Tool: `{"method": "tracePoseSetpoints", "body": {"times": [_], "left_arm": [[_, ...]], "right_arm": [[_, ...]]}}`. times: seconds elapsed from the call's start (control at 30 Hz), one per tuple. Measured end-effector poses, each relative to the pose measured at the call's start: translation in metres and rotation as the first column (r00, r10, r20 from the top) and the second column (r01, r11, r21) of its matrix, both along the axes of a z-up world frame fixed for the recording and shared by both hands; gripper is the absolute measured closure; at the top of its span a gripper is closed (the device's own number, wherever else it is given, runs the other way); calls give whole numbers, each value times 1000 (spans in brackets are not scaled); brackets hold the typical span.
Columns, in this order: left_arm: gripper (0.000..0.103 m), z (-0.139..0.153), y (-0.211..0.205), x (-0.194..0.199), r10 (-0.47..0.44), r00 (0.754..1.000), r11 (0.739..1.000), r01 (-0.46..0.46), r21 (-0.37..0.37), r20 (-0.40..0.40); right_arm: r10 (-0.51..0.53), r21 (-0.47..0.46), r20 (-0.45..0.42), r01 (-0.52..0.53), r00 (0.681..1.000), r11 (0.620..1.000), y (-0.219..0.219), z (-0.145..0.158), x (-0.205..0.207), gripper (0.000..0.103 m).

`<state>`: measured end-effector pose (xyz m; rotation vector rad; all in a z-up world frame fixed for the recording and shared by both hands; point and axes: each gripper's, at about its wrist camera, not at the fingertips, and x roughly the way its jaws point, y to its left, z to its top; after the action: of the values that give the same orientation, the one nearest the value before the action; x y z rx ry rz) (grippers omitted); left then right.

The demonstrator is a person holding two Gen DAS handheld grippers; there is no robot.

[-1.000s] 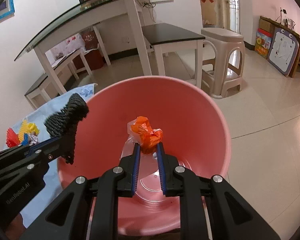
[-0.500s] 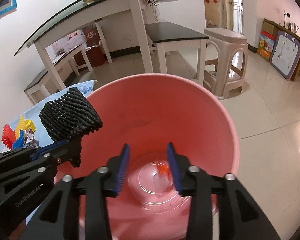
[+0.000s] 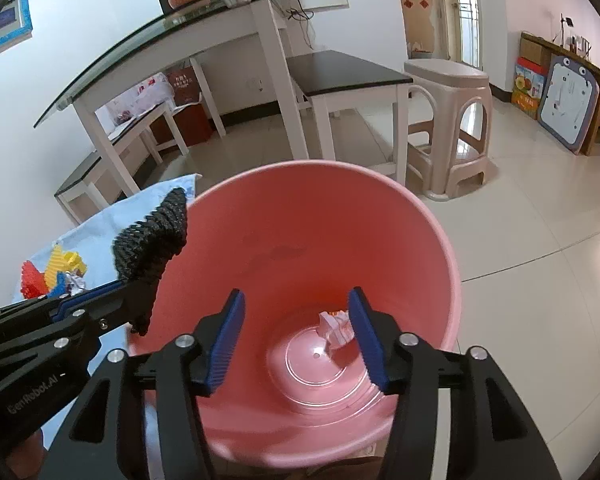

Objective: Collect trash
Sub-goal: 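Lower the black foam net into the bucket and open the left tool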

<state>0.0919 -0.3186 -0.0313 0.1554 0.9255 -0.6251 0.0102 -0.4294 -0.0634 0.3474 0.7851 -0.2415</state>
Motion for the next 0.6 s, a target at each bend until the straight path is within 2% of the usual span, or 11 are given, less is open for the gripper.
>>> {"method": "tracePoseSetpoints", "body": {"times": [0.27,0.37,0.4,0.53,0.6], "left_arm": [[87,18,20,-8,-22,1000,995,21,-98,-10],[87,23,19,-9,-34,999,994,32,-105,-23],[85,22,19,-9,-38,999,994,35,-107,-27],[65,19,12,-7,-65,996,990,57,-128,-58],[64,16,11,-7,-77,995,988,67,-138,-70]], "right_arm": [[0,-13,26,0,1000,1000,10,13,-13,44],[-8,-7,29,8,1000,1000,12,15,-17,43],[-10,-7,30,10,1000,1000,12,15,-18,43],[-18,-7,31,18,999,1000,12,15,-22,43],[-20,-9,29,20,999,1000,11,14,-23,43]]}}
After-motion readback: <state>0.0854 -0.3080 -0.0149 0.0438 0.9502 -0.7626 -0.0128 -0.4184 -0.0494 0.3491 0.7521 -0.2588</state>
